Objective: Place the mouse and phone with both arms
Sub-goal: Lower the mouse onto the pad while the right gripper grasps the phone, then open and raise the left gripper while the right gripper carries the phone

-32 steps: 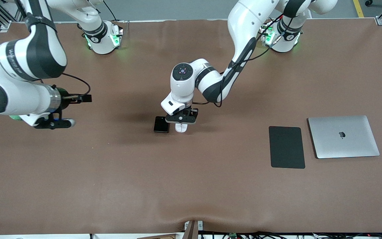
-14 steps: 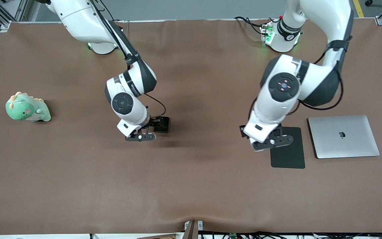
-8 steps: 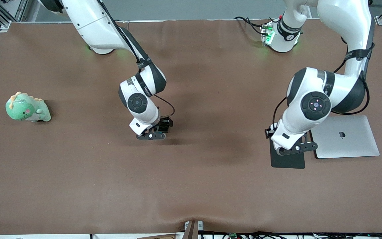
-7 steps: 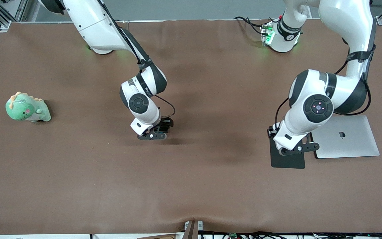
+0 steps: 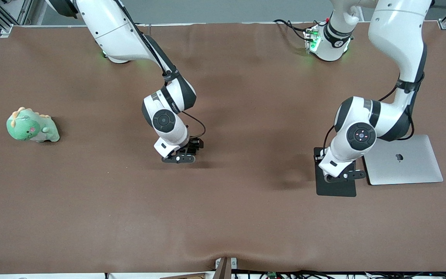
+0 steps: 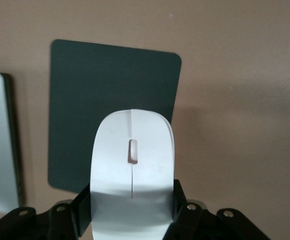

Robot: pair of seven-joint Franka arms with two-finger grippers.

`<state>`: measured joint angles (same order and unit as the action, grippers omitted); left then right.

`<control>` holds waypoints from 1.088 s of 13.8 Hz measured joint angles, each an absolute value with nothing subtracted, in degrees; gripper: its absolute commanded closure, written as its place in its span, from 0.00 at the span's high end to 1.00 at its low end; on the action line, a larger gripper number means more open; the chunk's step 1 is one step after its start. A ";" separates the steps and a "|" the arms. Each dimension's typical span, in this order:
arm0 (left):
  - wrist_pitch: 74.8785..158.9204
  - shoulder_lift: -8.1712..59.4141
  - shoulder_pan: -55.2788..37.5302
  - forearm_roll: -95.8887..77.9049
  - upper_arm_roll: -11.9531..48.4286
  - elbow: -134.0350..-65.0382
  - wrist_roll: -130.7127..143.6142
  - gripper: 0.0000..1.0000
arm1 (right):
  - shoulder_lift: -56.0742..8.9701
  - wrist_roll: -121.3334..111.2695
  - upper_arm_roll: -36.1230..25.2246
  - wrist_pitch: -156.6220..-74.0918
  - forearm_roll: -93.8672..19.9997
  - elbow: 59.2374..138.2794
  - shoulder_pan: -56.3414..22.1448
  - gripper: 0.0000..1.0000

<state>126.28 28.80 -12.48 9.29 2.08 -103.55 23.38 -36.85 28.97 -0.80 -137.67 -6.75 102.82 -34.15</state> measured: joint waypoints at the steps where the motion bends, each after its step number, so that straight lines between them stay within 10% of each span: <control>1: 127.09 29.77 -11.76 9.30 2.08 -103.57 21.05 0.14 | -36.91 28.97 -0.80 -137.69 -6.75 102.94 -34.26 1.00; 4: 132.33 32.35 -8.77 9.30 2.10 -103.56 16.59 0.15 | -37.20 28.97 -0.81 -138.51 -6.73 103.54 -34.36 1.00; 5: 133.57 33.07 -8.44 9.30 2.10 -103.41 16.23 0.16 | -37.36 28.97 -0.81 -139.54 -6.73 103.74 -34.48 0.63; 6: 134.27 33.86 -8.46 9.30 2.17 -103.00 16.16 0.18 | -37.49 28.97 -0.81 -140.29 -6.73 103.91 -34.63 0.06; 11: 135.41 38.07 -8.53 9.30 2.53 -99.32 15.63 0.19 | -37.46 30.29 -1.50 -139.99 -6.73 103.90 -34.63 0.00; 13: 135.44 39.24 -7.59 9.30 2.54 -98.23 14.60 0.44 | -36.87 30.60 -2.42 -135.75 -6.73 102.79 -33.90 0.00; 14: 135.44 39.71 -7.27 9.30 2.57 -97.88 14.38 0.85 | -35.97 30.62 -2.83 -132.26 -6.73 102.02 -32.84 0.00; 15: 135.56 40.13 -7.18 9.30 2.58 -97.64 14.23 1.00 | -34.71 30.49 -3.01 -129.05 -6.73 101.39 -31.33 0.00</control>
<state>135.56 40.13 -7.18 9.30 2.58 -97.64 14.23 -34.71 30.49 -3.01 -129.05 -6.73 101.39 -31.33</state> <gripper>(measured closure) 0.383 0.203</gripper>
